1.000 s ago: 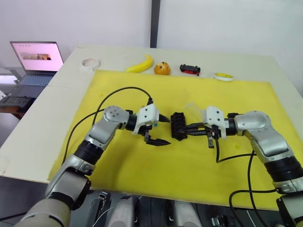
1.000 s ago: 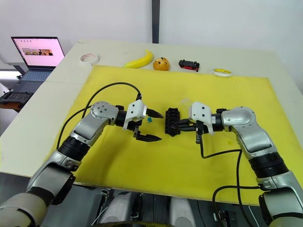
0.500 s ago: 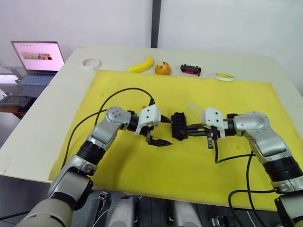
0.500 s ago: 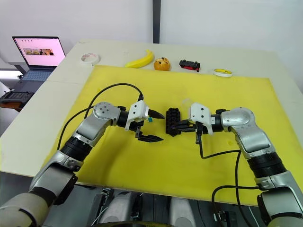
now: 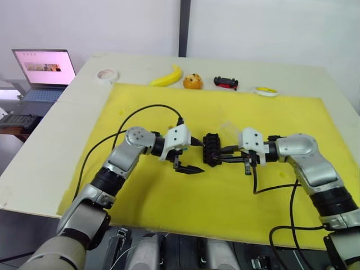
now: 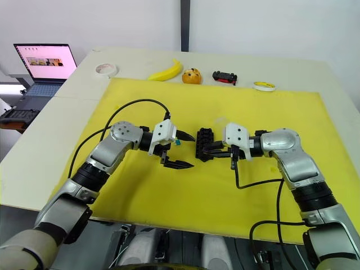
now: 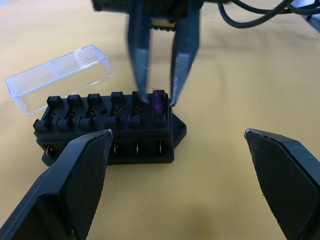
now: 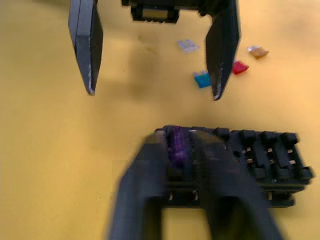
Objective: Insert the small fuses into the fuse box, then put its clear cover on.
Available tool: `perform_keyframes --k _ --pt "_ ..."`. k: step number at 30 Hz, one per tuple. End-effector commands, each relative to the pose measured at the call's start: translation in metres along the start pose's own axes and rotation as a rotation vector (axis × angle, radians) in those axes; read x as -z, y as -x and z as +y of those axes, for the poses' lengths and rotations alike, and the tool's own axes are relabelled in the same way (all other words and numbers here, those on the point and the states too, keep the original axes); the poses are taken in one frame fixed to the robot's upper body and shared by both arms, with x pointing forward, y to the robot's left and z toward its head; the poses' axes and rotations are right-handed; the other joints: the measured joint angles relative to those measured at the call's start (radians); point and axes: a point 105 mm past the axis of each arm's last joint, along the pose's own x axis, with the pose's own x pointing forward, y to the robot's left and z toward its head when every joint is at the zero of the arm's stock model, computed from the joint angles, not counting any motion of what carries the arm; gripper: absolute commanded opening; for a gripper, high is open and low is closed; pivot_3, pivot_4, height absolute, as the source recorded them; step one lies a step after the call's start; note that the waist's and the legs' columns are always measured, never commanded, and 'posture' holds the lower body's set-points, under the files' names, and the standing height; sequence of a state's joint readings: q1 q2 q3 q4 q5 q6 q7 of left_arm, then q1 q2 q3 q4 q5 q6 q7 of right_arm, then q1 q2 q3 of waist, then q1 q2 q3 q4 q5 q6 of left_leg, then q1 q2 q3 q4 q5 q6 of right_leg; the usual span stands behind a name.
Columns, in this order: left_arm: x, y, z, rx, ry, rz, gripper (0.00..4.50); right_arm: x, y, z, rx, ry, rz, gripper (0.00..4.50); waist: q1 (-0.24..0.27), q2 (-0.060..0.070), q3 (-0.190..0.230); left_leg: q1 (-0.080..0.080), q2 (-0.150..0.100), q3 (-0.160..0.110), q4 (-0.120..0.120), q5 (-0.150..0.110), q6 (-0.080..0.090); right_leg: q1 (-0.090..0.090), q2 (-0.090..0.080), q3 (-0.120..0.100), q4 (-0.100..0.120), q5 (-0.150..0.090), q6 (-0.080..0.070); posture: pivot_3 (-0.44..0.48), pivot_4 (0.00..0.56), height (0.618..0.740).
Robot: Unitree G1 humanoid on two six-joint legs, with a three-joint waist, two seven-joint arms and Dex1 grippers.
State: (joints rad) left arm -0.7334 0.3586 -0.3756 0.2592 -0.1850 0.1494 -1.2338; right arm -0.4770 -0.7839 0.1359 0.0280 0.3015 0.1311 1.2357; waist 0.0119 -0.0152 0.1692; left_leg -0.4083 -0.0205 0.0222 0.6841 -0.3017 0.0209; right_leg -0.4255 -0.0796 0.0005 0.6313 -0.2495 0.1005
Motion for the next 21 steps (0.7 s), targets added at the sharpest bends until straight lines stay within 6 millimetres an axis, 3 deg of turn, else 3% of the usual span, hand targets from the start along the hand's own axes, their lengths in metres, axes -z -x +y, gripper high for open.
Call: perform_keyframes --k 1,8,11,14,21 --pt "-0.012 0.003 0.005 -0.022 -0.045 -0.017 4.50 -0.017 0.011 -0.005 0.027 0.036 -0.033 2.38 0.000 0.000 0.000 0.000 0.000 0.000 0.000 0.000 0.000 0.000 0.000 0.000 0.000 0.000 0.000 0.000 0.150 0.740" --pt "-0.013 0.001 0.005 -0.019 -0.048 -0.023 4.50 -0.011 0.009 -0.006 0.072 -0.035 -0.083 2.38 0.000 0.000 0.000 0.000 0.000 0.000 0.000 0.000 0.000 0.000 0.000 0.000 0.000 0.000 0.000 0.000 0.150 0.740" --pt "-0.013 0.000 0.005 -0.017 -0.049 -0.023 4.50 -0.011 0.006 -0.004 0.062 -0.074 -0.129 1.55 -0.001 0.000 0.000 0.000 0.000 0.000 0.000 0.000 0.000 0.000 0.000 0.000 0.001 0.000 0.000 0.000 0.150 0.740" --pt "-0.013 0.000 0.006 -0.017 -0.049 -0.023 4.50 -0.011 0.005 -0.004 0.064 -0.115 -0.158 0.08 0.000 0.000 0.000 0.000 0.000 0.000 0.000 0.000 0.000 0.000 0.000 0.000 0.001 0.000 0.000 0.000 0.150 0.740" --pt "-0.014 -0.001 0.006 -0.015 -0.052 -0.021 4.50 0.006 -0.003 0.000 0.052 -0.180 -0.116 0.03 0.000 0.000 0.000 0.000 0.000 0.000 0.001 0.000 0.000 0.000 0.000 0.000 0.001 0.000 0.000 0.000 0.150 0.740"
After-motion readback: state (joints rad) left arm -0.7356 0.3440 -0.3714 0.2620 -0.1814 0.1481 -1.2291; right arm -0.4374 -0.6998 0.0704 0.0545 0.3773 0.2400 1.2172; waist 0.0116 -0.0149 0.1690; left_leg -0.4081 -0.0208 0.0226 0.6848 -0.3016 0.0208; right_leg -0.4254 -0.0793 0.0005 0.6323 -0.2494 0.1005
